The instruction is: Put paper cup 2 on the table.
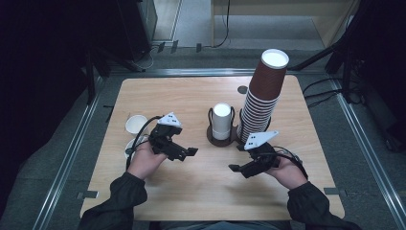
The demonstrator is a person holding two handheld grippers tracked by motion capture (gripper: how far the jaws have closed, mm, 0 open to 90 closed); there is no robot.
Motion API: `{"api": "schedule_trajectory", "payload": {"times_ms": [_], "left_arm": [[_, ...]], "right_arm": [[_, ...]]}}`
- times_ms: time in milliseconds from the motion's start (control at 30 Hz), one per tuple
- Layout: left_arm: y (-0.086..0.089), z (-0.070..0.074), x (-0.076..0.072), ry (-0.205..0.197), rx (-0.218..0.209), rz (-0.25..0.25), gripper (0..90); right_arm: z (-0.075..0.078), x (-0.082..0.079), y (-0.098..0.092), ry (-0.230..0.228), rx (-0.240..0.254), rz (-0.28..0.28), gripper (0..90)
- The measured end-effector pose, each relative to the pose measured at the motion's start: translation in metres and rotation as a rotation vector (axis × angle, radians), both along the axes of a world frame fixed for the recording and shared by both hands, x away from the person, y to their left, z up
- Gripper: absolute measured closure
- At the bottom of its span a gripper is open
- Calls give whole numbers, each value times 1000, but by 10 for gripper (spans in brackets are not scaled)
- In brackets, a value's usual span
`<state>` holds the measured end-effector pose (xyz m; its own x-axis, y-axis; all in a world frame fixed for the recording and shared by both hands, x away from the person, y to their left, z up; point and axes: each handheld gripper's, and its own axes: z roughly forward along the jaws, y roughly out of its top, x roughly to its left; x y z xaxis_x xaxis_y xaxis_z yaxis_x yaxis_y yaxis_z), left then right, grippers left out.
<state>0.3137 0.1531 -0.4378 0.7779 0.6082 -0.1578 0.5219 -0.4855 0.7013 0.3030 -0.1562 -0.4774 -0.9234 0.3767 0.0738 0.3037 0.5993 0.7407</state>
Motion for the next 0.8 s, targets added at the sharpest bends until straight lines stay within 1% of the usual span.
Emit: {"api": "schedule_trajectory", "payload": {"times_ms": [33,133,167,200,233,267,300,367,433,500,633,700,767,800], "left_arm": [[0,0,0,0,0,0,0],[-8,-3,1,0,8,-15,0],[-10,-5,1,3,2,-16,0],[-14,-7,1,7,1,-23,0],[-20,-11,0,17,6,-52,0],[-20,-11,0,17,6,-52,0],[-24,-13,-1,17,11,-57,0],[-31,-17,-2,13,31,-74,0],[-37,-20,-2,6,39,-91,0],[-44,-25,-4,0,43,-107,0],[-51,-32,-6,-5,34,-110,0],[-56,-36,-6,-15,36,-117,0],[-60,-40,-6,-28,49,-134,0],[-60,-40,-6,-28,49,-134,0]], "right_arm": [[0,-1,-1,2,-1,-1,227],[0,-2,-1,3,0,-7,227],[0,-2,-1,3,0,-7,227],[0,-2,-2,3,1,-7,227],[-1,-2,-3,1,-1,-7,226],[0,-3,-3,3,-1,-9,226],[0,-3,-3,3,-1,-9,226],[0,-3,-4,4,2,-12,227],[0,-3,-4,5,4,-12,226],[1,-3,-5,2,4,-13,226],[1,-3,-6,3,4,-12,226],[0,-2,-6,-1,4,-8,226],[0,-2,-5,2,4,-6,226],[0,-2,-5,2,4,-6,226]]}}
